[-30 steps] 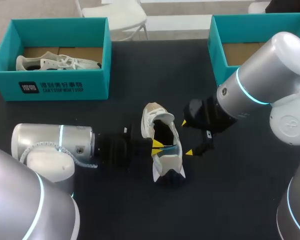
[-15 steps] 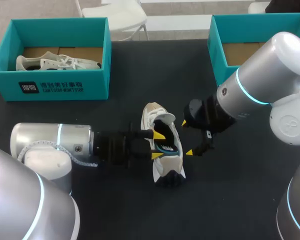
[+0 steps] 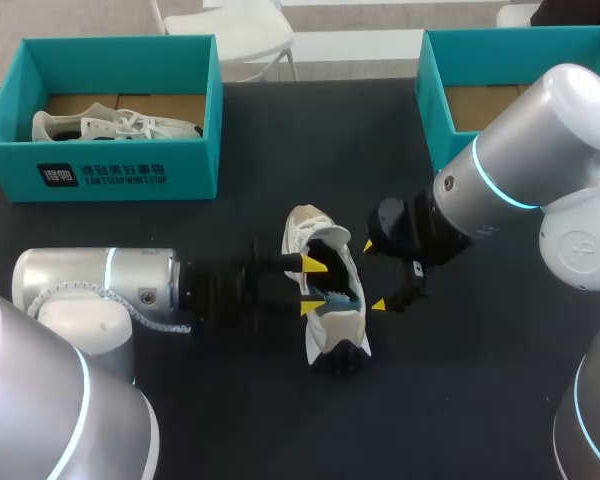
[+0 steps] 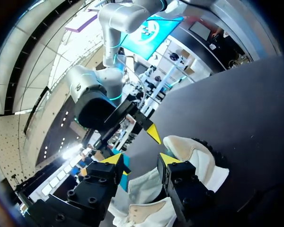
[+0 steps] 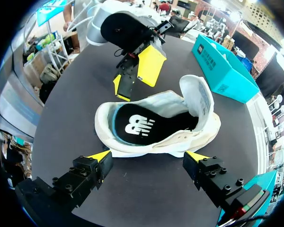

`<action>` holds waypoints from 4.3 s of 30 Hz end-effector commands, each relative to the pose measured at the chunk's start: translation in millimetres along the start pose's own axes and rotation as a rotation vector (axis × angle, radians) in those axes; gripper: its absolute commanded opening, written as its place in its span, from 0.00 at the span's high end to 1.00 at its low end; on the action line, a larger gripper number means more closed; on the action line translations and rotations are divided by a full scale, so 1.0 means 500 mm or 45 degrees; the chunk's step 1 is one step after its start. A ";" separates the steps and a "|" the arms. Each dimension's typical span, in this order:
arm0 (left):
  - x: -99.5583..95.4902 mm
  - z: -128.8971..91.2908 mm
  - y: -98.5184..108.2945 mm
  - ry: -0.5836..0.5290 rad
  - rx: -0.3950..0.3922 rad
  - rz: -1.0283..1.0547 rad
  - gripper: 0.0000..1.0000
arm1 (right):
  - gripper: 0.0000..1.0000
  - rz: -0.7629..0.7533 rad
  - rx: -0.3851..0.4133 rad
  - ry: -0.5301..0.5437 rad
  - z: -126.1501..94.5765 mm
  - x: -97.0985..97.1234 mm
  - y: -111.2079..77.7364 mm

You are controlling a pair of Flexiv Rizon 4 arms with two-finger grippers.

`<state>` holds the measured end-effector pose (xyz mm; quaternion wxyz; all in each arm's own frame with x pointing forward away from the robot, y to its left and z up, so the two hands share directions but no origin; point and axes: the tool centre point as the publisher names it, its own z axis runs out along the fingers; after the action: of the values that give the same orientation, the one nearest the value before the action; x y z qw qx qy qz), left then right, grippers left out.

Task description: Take the shoe out of the shoebox, open the shoe tongue, remove and reinsert the insole, then place the shoe into the shoebox

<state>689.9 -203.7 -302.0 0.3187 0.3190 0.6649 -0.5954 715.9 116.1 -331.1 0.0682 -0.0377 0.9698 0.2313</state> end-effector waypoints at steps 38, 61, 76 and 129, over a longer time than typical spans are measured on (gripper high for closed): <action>-0.140 -0.129 -0.020 1.187 0.107 0.082 0.00 | 0.00 0.001 0.024 0.034 -0.141 -0.001 -0.056; -0.140 -0.129 -0.020 1.187 0.107 0.082 0.00 | 0.00 -0.007 0.088 0.002 -0.349 -0.033 -0.071; -0.173 -0.054 -0.042 1.485 0.019 0.316 1.00 | 0.00 -0.007 0.088 0.002 -0.349 -0.033 -0.071; 0.039 0.036 0.082 1.729 -0.568 0.412 1.00 | 0.00 -0.007 0.088 0.002 -0.349 -0.033 -0.071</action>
<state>714.9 -214.1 -343.1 -0.0273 0.6411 0.7632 -0.0760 715.6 5.6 -189.1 0.0692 -0.0385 0.9768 0.1988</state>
